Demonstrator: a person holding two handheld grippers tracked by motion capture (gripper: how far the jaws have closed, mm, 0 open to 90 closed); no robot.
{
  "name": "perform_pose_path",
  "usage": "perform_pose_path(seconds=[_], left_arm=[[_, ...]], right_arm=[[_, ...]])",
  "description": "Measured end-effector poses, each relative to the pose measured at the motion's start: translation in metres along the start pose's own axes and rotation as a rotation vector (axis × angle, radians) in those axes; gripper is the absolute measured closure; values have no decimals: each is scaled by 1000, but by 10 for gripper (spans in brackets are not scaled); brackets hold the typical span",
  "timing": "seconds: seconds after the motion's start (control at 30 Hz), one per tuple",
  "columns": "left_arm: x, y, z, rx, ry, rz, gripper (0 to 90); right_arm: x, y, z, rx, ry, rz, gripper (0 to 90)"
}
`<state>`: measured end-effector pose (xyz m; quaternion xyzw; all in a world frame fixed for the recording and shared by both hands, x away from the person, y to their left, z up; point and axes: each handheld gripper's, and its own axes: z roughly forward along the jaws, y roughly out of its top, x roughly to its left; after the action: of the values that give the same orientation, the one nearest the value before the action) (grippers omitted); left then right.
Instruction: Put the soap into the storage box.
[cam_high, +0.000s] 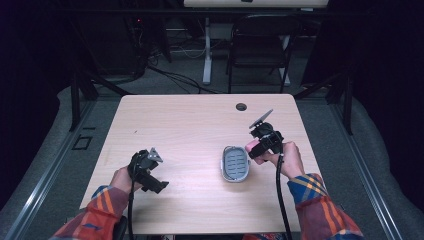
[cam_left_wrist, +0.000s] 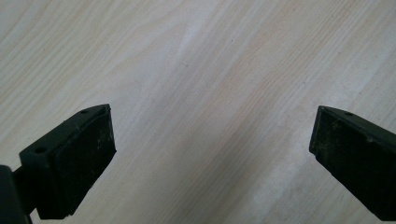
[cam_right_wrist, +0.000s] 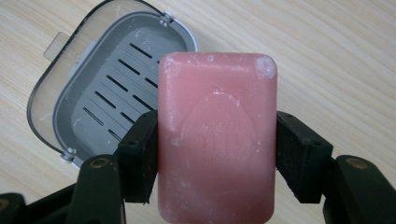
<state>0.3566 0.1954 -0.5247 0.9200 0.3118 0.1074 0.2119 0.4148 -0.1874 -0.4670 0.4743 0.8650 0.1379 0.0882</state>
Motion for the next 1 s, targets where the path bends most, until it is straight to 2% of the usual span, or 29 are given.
perform_pose_path(seconds=[0.03,0.23,0.5,0.8,0.83,0.93,1.0], left_arm=[[0,0,0,1,0,2,2],[1,0,0,-4,-4,0,2],[0,0,0,-6,-7,1,2],[0,0,0,-10,-4,3,1],[0,0,-1,-12,-3,3,2],[-1,0,-1,-11,-7,9,2],[-1,0,-1,-9,-7,8,2]], right_arm=[[4,4,3,12,0,-16,374],[13,13,8,17,0,-21,374],[27,26,22,92,-14,-49,374],[37,33,34,110,-36,-67,373],[40,33,35,108,-27,-53,373],[44,35,37,126,-27,-66,372],[47,37,39,129,-33,-55,371]])
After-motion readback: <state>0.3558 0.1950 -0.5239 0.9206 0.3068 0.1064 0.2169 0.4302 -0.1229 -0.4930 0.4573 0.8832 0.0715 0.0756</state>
